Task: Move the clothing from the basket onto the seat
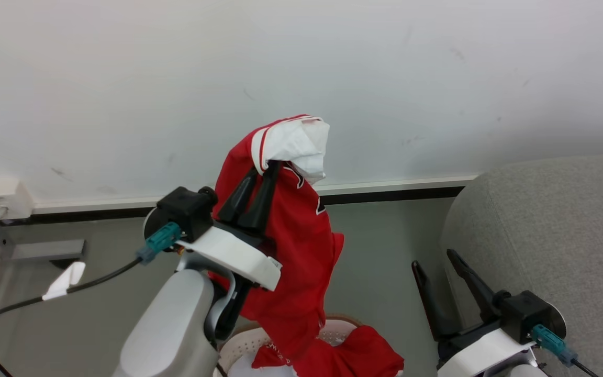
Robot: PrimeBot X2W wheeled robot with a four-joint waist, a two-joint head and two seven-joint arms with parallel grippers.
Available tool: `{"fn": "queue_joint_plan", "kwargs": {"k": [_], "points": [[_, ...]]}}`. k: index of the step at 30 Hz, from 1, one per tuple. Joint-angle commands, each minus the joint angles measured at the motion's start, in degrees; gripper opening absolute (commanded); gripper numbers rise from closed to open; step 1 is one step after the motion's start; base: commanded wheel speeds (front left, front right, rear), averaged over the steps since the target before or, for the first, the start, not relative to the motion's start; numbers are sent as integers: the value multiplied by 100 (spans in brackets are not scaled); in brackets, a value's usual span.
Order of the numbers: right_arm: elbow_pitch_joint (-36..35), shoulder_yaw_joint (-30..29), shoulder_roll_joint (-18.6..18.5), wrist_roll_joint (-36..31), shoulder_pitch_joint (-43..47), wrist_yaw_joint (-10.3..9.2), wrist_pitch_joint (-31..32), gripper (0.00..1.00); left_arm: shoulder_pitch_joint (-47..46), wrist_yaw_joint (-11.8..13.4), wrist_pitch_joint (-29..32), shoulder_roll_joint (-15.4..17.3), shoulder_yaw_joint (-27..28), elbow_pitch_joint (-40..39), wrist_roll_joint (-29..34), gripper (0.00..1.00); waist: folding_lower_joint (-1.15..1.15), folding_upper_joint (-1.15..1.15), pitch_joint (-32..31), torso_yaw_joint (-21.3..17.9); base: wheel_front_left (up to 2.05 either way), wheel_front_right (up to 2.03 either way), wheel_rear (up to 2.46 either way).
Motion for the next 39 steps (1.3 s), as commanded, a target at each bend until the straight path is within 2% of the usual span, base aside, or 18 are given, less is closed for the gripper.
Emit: {"fn": "queue_joint_plan", "kwargs": {"k": [1, 6, 13, 23, 30, 39], "points": [[3, 166, -95, 74, -131, -12, 0, 100, 73, -13, -34, 8, -25, 15, -37, 0, 0, 0, -29, 97, 0, 0, 0], [100, 732, -293, 275, -458, -12, -1, 100, 93, -36, -13, -39, -294, 62, -2, 0, 0, 0, -85, 403, 0, 0, 0], [271, 1401, -334, 709, -764, -12, 0, 100, 103, -53, -28, -122, -640, 184, -132, 0, 0, 0, -162, 801, 0, 0, 0], [654, 2976, -912, 1753, -1604, -12, 0, 100, 70, -90, -53, -173, -1303, 188, -311, 0, 0, 0, -221, 1263, 0, 0, 0], [840, 3813, -1255, 2376, -2156, -13, -1, 100, -48, -93, -29, -182, -1743, 150, -467, 0, 0, 0, -220, 1571, 0, 0, 0], [619, 5012, -1565, 3546, -2621, -13, -1, 100, -182, -99, -30, -184, -2134, 96, -705, 0, 0, 0, -218, 1813, 0, 0, 0]]}}
